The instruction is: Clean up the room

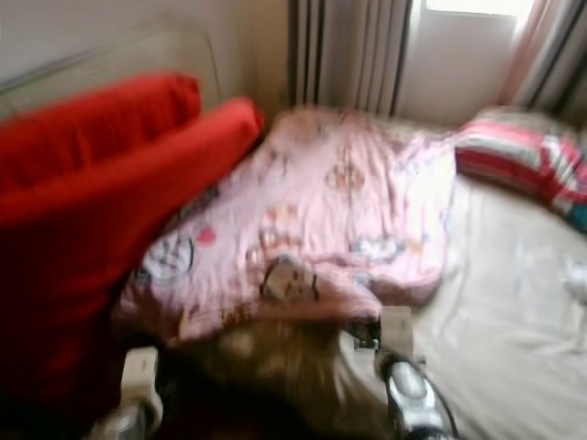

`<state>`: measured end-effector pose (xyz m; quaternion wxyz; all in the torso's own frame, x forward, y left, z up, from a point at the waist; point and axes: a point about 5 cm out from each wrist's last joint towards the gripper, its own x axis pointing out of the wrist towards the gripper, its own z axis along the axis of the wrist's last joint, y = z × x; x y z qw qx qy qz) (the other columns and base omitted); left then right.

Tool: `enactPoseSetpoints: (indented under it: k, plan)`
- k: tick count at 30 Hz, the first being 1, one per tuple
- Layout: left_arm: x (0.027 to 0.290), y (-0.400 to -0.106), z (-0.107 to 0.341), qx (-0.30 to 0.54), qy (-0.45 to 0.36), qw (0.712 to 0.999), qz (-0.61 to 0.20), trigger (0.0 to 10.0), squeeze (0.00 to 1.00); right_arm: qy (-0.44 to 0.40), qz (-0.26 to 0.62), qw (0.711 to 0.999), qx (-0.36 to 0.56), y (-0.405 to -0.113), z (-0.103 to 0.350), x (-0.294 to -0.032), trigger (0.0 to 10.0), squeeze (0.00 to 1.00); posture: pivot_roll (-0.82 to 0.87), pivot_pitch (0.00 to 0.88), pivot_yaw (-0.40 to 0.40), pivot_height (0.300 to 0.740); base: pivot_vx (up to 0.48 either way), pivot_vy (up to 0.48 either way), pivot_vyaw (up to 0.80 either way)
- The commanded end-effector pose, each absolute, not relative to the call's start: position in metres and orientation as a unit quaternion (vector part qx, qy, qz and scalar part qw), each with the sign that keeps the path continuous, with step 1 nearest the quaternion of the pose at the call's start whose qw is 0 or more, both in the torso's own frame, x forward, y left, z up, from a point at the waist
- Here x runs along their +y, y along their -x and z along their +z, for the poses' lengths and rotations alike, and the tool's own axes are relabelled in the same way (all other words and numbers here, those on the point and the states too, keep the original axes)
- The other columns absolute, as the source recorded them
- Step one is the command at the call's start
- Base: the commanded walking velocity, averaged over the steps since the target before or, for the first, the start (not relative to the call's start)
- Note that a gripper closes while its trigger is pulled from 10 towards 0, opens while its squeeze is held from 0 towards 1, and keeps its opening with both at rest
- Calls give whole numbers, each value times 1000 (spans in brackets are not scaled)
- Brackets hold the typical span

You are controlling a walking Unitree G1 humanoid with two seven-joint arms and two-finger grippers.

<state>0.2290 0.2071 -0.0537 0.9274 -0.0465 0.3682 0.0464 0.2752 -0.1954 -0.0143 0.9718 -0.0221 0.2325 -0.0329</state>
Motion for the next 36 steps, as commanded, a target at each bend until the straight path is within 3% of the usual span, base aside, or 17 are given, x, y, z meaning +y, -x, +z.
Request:
enactPoseSetpoints:
  k: [1,8,19,27,30,36]
  plan:
    - [208,-233,-51,364,40,929,45,10000,0,45,-48,979,194,-286,-1,-201,10000,0,5,0,-1,740,0,0,0]
    - [209,-233,-51,365,39,929,45,10000,0,118,5,991,70,-310,35,-185,10000,0,1,0,-1,740,0,0,0]
    - [209,-234,-50,363,38,930,47,10000,0,161,102,982,-9,-315,52,-157,10000,0,0,0,-4,740,0,0,0]
    - [208,-233,-51,365,41,929,45,10000,0,188,194,957,107,-298,18,-147,10000,0,-5,0,-6,740,0,0,0]
    - [208,-232,-52,366,42,929,44,10000,0,258,178,916,251,-275,-19,-165,10000,0,-7,0,-10,740,0,0,0]
    - [207,-231,-52,367,42,928,43,10000,0,232,221,881,348,-246,-45,-169,10000,0,-9,0,-10,740,0,0,0]
